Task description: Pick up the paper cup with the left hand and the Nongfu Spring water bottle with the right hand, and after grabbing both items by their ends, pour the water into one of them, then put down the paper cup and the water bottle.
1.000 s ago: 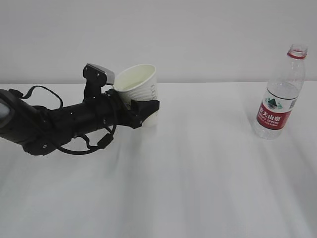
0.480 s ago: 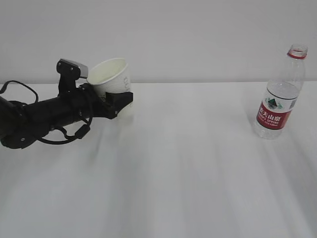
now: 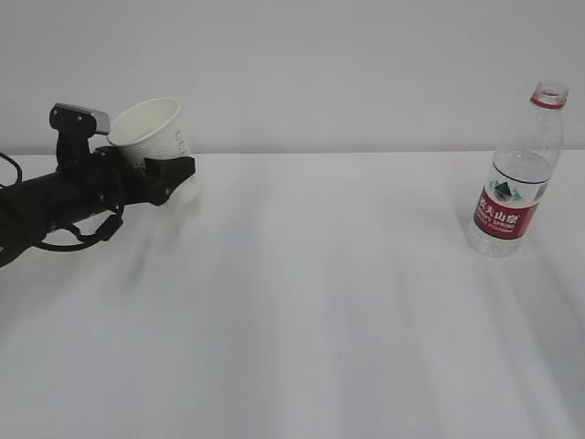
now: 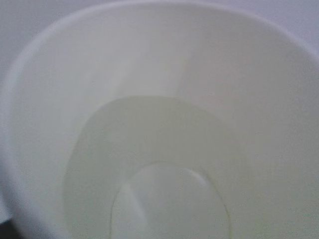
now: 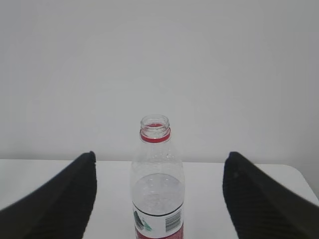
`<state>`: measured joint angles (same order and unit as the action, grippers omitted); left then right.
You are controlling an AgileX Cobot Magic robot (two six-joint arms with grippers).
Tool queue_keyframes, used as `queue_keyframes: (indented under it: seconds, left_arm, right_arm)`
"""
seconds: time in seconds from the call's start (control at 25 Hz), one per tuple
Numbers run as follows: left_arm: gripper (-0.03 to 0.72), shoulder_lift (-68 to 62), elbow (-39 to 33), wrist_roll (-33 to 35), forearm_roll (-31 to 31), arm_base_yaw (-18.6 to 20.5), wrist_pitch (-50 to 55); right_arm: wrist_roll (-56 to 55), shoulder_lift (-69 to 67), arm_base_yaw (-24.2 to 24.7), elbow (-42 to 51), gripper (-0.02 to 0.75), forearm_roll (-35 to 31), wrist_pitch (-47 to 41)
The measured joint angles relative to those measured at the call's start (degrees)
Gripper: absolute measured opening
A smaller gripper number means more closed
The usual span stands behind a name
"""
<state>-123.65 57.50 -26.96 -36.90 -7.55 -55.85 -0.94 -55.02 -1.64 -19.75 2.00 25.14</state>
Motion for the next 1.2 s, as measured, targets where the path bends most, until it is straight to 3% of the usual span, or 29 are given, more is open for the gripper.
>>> queue_keyframes:
  seconds: [0.4, 0.92, 1.2]
  left_arm:
    - [0.510, 0.0, -0.1, 0.0, 0.0, 2.9, 0.0]
    - [0.510, 0.0, -3.3, 0.0, 0.0, 2.9, -1.1]
    - [0.510, 0.0, -6.9, 4.1, 1.9, 2.9, -5.4]
  right_arm:
    - [0.0, 0.0, 0.0, 0.0, 0.594, 0.0, 0.0]
    - [0.0, 0.0, 0.0, 0.0, 0.594, -0.1, 0.0]
    - [0.0, 0.0, 0.0, 0.0, 0.593, -0.1, 0.0]
